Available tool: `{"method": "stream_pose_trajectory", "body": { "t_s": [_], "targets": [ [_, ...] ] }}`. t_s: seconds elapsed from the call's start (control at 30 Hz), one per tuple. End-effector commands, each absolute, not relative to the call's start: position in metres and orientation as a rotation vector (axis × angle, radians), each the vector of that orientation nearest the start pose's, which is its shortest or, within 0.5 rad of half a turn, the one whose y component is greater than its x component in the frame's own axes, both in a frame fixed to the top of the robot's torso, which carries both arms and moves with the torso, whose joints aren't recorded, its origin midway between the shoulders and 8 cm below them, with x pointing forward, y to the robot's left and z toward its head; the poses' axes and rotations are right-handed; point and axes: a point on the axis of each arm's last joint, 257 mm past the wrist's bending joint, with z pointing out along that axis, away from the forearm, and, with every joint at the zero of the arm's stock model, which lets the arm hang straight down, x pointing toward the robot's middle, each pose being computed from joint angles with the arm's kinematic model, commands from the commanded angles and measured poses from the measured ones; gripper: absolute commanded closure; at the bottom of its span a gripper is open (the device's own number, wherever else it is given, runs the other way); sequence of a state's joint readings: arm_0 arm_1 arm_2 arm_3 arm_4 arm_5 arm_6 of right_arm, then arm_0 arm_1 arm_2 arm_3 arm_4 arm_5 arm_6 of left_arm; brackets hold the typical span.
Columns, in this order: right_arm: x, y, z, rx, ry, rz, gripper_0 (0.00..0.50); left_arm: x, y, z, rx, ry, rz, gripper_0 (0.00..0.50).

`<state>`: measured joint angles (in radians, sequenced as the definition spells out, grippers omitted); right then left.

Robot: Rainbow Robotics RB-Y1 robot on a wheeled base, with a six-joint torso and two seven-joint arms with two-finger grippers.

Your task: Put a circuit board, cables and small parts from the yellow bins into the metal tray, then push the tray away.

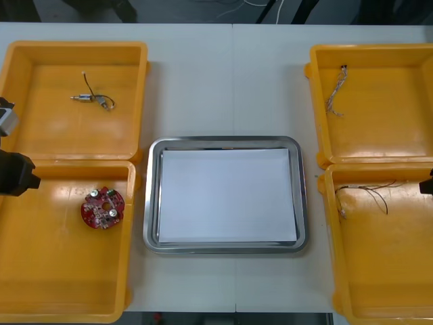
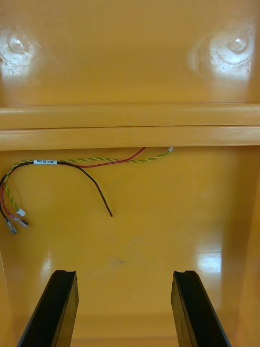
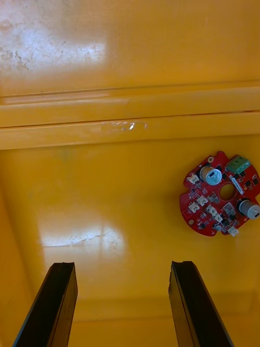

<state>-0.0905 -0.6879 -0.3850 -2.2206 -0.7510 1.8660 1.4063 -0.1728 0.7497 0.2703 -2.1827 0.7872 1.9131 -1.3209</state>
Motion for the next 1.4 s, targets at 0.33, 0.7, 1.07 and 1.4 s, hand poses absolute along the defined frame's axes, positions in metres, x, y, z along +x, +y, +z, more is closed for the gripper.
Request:
{"method": "stream_pose_trajectory", "body": {
  "t_s": [0.33,0.7,1.07,1.4],
  "targets": [
    [0.368,-0.377,-0.170,-0.094,2.598,-0.065,0.000,0.371,0.375,-0.174,0.044,2.694,0.109,0.000],
    [0.364,-0.374,-0.187,-0.068,2.598,-0.028,0.000,0.368,0.366,-0.185,0.069,2.725,0.080,0.000],
    [0.376,-0.367,-0.207,-0.069,2.560,-0.092,0.000,0.368,0.369,-0.175,0.295,2.714,0.128,0.000],
    [0.382,-0.365,-0.226,-0.074,2.579,-0.055,0.000,0.363,0.348,-0.171,0.463,2.697,0.042,0.000]
  ]
}}
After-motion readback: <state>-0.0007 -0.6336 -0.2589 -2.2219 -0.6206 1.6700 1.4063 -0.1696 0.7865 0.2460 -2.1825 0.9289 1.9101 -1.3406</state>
